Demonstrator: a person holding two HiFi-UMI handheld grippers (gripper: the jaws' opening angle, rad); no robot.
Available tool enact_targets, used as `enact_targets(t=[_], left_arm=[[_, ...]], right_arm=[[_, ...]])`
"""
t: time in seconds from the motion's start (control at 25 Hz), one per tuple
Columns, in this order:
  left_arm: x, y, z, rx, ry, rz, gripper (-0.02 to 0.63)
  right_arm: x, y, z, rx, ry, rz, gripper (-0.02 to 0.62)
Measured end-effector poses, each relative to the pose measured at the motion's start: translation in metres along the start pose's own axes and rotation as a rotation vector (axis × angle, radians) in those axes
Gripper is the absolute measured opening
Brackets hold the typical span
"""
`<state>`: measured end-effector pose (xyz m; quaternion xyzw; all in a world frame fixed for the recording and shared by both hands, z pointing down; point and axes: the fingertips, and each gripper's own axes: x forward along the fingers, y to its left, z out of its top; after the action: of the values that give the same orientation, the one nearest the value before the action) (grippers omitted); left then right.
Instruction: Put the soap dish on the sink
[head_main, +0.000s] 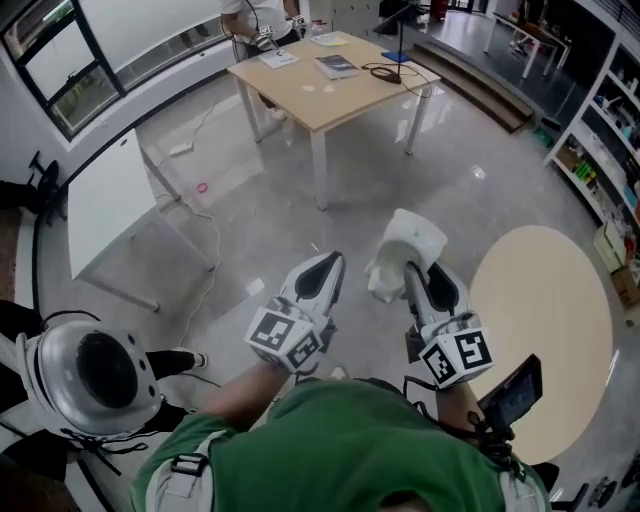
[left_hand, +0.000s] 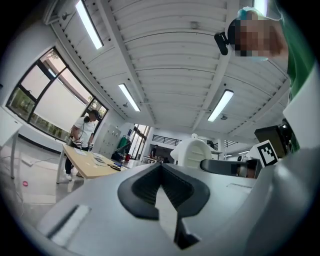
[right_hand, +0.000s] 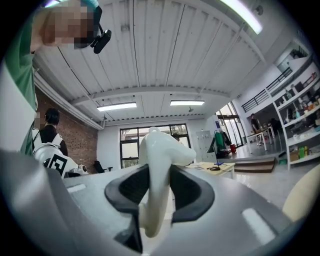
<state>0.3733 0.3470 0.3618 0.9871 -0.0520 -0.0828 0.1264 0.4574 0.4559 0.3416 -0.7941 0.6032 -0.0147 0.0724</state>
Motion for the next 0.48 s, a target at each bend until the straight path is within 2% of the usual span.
enact_targets(t=[0.28, 0.48], left_arm=[[-0.019, 0.049, 0.013, 0.014, -0.024, 0.116, 0.006], [-0.025, 0.068, 0.02, 0.029, -0.04, 0.197, 0.006]], right_arm=[[0.055, 0.028, -0.014, 0.019, 0.028, 0.122, 0.127], [0.08, 0.035, -0.017, 0.031, 0.041, 0.198, 0.127]])
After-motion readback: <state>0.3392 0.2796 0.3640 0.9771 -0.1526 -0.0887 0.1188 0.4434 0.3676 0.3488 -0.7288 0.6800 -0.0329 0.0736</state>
